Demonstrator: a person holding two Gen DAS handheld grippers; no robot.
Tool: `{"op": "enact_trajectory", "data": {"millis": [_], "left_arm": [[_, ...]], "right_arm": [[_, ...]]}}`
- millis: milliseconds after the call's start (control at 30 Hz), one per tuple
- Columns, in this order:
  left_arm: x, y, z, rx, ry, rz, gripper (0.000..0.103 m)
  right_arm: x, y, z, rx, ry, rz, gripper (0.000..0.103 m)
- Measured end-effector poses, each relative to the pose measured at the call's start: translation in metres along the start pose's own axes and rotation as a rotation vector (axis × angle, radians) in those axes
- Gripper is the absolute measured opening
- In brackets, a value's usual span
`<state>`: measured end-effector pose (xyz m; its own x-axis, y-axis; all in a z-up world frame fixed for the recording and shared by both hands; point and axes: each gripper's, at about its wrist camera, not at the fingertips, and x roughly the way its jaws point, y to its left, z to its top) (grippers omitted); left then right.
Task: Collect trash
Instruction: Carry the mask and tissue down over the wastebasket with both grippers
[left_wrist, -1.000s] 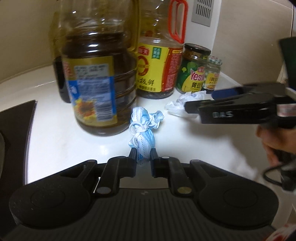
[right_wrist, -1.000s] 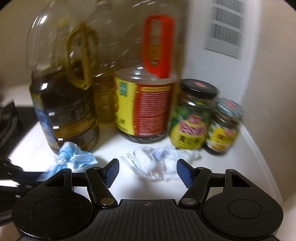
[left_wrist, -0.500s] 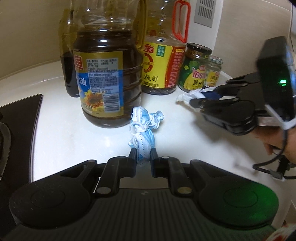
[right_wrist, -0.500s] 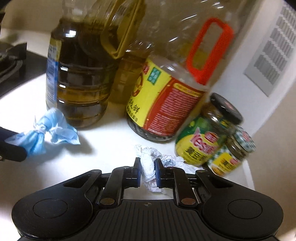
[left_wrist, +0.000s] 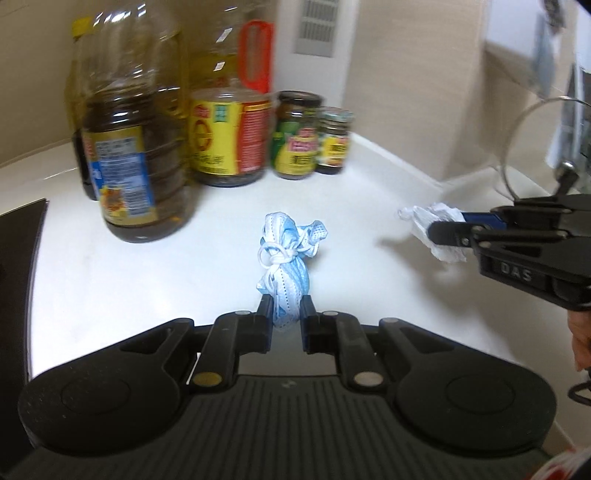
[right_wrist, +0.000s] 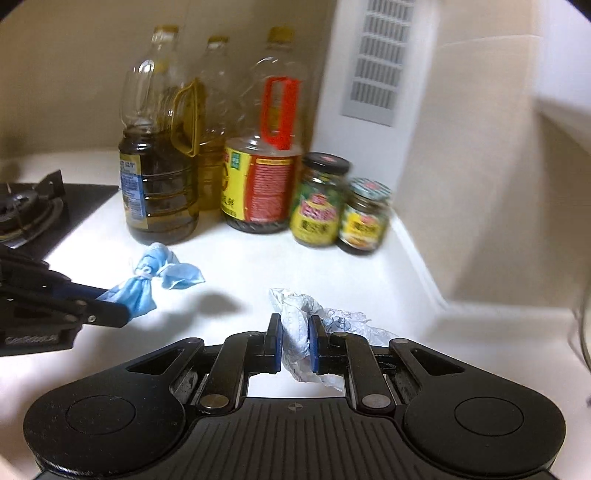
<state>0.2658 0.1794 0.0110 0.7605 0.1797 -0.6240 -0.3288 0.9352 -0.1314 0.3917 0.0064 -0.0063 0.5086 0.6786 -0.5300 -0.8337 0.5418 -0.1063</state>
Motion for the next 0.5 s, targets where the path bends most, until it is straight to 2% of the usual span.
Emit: {"op": "enact_trajectory", "data": {"millis": [133,333,500], "left_arm": [[-0.025,-0.031,-0.010,0.019,0.000,-0.006,0.013],[-0.066,-0.070,-0.048,0.001,-0.006,0.028,0.013],[-0.096,-0.089,-0.080,-0.009,0.025,0.032,0.013]], "right_arm": [[-0.048,-0.011,-0.024,0.034,-0.019,0.004,0.014],[-0.107,-0.017,-0.061,0.078,-0.033,0.052,0.014],[-0.145,-0.016,-0.085,0.116,-0.029,0.077,0.014]]}}
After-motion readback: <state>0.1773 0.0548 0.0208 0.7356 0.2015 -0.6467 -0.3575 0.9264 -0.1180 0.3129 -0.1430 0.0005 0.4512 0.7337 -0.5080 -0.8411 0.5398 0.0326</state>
